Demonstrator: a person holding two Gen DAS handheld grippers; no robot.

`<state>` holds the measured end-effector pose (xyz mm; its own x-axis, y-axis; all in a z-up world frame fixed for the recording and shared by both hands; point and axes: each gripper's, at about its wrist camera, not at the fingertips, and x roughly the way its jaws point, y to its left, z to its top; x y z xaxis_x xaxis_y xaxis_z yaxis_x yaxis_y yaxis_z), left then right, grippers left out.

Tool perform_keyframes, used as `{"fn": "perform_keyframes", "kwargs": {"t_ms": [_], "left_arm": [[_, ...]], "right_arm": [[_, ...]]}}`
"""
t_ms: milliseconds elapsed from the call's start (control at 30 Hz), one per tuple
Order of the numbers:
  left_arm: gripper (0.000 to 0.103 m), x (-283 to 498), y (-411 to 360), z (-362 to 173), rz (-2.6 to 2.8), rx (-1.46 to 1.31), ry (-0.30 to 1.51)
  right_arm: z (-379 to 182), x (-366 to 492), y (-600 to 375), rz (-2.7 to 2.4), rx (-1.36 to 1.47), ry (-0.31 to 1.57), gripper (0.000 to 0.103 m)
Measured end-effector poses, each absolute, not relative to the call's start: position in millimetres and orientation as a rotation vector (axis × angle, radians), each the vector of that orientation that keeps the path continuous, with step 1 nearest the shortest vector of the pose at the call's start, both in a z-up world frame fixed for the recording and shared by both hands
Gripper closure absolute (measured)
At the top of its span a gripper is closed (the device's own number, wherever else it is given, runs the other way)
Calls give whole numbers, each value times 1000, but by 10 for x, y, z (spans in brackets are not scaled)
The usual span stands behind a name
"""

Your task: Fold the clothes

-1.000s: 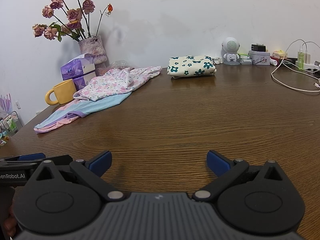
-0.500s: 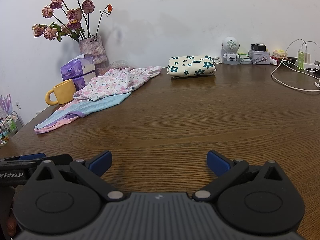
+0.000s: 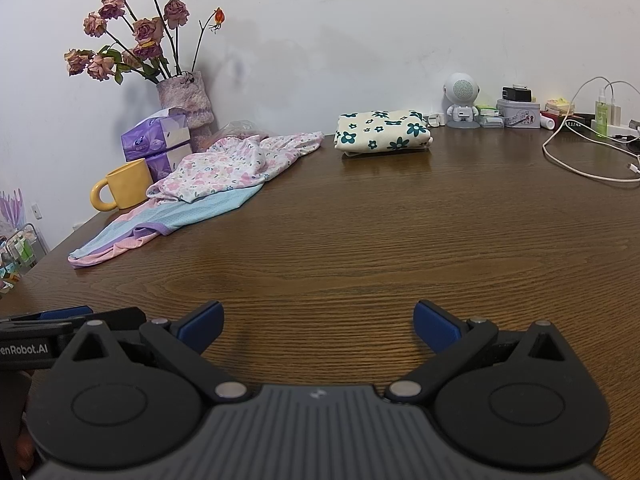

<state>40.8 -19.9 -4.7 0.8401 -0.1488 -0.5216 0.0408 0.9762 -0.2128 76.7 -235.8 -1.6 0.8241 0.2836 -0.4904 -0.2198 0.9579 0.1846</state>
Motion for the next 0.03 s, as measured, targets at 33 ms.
{"fn": "perform_keyframes", "kwargs": {"t_ms": [33], "left_arm": [[0,408,-200,-46,-101,-196,566]], "right_arm": [[-16,769,-2359,268,122,540,0]]}}
